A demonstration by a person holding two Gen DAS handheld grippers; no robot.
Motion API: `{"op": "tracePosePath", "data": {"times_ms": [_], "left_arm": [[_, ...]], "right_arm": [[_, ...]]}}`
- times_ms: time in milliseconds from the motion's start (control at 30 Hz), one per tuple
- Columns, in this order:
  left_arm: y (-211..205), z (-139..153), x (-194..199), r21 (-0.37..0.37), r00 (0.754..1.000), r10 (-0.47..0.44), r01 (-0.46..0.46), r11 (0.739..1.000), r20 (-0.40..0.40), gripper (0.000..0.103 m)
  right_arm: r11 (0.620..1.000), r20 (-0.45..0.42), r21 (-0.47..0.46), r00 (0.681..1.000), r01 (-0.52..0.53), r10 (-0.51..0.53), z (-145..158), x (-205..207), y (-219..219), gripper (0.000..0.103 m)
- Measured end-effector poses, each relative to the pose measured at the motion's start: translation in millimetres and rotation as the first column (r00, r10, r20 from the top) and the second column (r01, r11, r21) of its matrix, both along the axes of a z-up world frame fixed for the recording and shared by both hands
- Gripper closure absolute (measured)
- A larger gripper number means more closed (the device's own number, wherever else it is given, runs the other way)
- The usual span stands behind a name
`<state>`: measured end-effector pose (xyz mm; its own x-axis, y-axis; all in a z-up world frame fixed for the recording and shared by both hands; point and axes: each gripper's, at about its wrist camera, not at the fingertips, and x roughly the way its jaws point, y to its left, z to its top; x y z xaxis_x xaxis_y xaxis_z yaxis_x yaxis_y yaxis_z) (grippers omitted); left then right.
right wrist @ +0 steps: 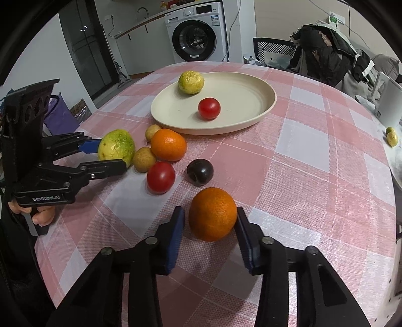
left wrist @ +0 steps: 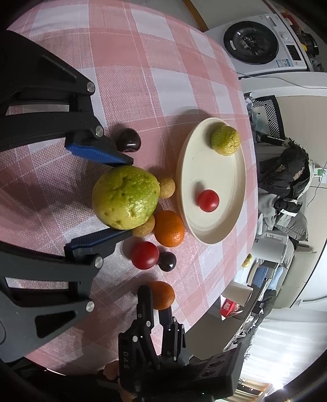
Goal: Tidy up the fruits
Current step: 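Lift the yellow-green fruit with left gripper while right gripper lifts the orange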
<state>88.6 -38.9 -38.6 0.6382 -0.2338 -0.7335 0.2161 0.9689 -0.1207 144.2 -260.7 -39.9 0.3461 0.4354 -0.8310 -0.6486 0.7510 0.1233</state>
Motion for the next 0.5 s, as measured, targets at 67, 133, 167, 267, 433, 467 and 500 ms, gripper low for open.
{"op": "tracePosePath", "data": {"times_ms": [67,133,167,267,433,467,500], "left_arm": [[0.8,2.1,-2.0,-0.003,1.0,0.005,-0.005,1.0,0.005,0.057],[0.9,3.9,-2.7,-0.002,1.0,0.008,-0.008,1.0,0.012,0.057],[1.3,5.0,-3.4,-0.002,1.0,0.009,-0.009,1.0,0.017,0.057],[2.3,8.2,-4.6,-0.005,0.999,0.016,-0.016,1.0,0.028,0.057],[3.9,13.6,-8.0,-0.001,0.998,0.028,-0.028,1.0,0.052,0.057],[4.6,15.1,-8.6,-0.004,0.998,0.031,-0.031,1.0,0.057,0.057],[5.2,16.8,-9.3,-0.006,0.997,0.035,-0.035,0.999,0.062,0.057]], "right_arm": [[1.0,0.007,-0.004,1.0,-0.003,0.003,0.1,-0.8,0.2,0.067],[1.0,0.013,-0.009,1.0,-0.005,0.005,0.1,-1.2,1.0,0.067],[1.0,0.014,-0.009,1.0,-0.004,0.004,0.2,-1.1,1.1,0.067],[1.0,0.022,-0.008,1.0,-0.001,0.002,1.1,-1.1,1.5,0.067],[1.0,0.046,0.014,0.999,0.007,-0.007,7.5,-1.0,0.4,0.068],[1.0,0.051,0.019,0.999,0.008,-0.009,8.9,-1.1,0.4,0.068],[1.0,0.058,0.023,0.998,0.009,-0.011,10.5,-1.5,0.8,0.068]]}}
